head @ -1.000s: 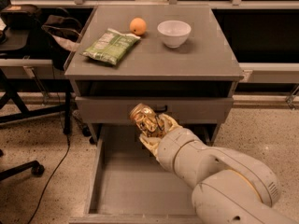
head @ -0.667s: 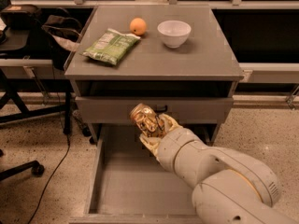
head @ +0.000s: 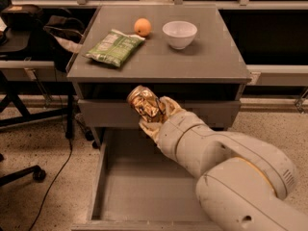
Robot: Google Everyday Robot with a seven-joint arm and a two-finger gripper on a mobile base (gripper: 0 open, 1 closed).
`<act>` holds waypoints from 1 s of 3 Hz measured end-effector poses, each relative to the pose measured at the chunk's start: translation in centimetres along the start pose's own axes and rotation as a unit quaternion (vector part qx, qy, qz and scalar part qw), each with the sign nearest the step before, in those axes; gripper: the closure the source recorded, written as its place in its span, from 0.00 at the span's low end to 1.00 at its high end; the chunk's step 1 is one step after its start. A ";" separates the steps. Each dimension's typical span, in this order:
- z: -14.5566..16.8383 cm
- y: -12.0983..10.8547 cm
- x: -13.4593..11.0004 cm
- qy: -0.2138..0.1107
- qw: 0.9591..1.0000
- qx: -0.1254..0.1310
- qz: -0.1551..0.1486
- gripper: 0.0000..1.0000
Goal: Pick orange can from middle drawer and place on counter
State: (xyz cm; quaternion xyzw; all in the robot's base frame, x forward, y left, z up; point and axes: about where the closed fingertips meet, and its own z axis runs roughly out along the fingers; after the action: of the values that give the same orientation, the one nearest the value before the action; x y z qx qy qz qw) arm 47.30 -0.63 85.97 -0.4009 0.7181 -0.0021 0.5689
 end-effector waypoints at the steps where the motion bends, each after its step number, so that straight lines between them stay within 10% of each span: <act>1: -0.7 -2.4 -3.6 0.003 0.999 0.010 -0.032 1.00; 3: -0.4 -6.8 -8.2 0.021 0.999 0.000 -0.044 1.00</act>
Offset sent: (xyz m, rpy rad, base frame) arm 0.0260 -0.0327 0.1377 -0.1078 -0.0613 -0.0051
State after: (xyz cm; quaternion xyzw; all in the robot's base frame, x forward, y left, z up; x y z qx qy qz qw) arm 51.09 -0.65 95.95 -0.4315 0.7114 -0.0354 0.5536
